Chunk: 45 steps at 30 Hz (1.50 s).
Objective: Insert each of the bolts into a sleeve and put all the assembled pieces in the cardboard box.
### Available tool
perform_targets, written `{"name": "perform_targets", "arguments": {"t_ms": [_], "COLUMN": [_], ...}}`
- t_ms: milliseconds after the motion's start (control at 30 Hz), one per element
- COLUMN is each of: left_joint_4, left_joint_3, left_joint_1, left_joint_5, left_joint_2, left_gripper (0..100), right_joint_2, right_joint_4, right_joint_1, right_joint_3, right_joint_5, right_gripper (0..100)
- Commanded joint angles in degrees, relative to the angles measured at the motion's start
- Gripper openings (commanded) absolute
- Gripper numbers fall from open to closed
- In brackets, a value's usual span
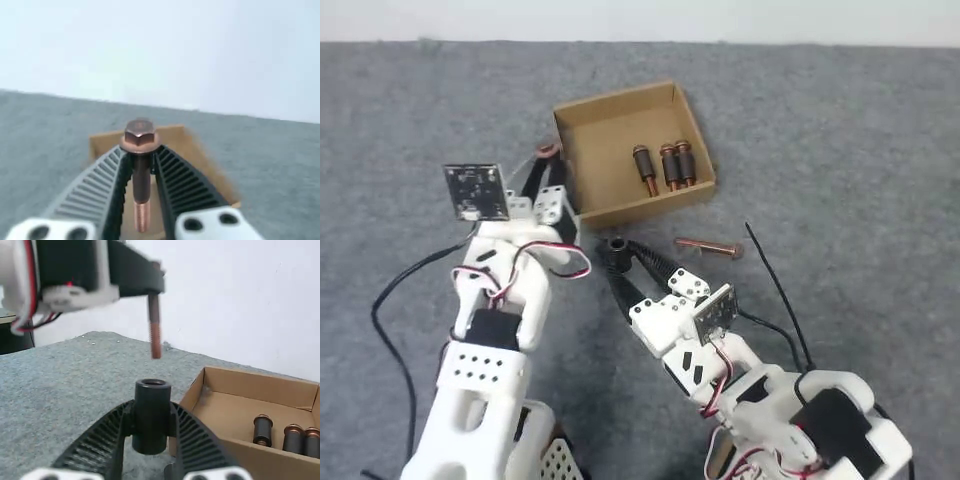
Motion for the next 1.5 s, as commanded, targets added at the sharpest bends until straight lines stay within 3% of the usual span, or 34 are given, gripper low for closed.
{"name": "perform_targets", "arguments": {"t_ms": [0,133,367,667,1467], "left_joint_4": [0.6,8.3,8.5,20.6,20.8], "left_joint_3": [-7.3,-11.6,-10.7,-6.6,4.2], "left_joint_1": [5.3,9.3,10.4,15.1,17.1], "left_joint_5": [0.6,-1.0,-3.2,-3.1,-3.1], "left_joint_2": [-2.4,-2.4,-3.7,-23.9,-27.8], "left_gripper": [1,1,1,1,1], "right_joint_2": [-2.6,-2.6,-2.6,-2.6,-2.6], "right_joint_4": [0.2,0.2,0.2,0.2,0.1], "right_joint_1": [-0.1,-0.1,-0.1,-0.1,0.0], "right_joint_3": [1.1,1.1,1.1,1.1,1.1], "right_joint_5": [-0.5,-0.5,-0.6,-0.6,-0.4], "right_gripper": [0.6,0.6,0.6,0.6,0.6]}}
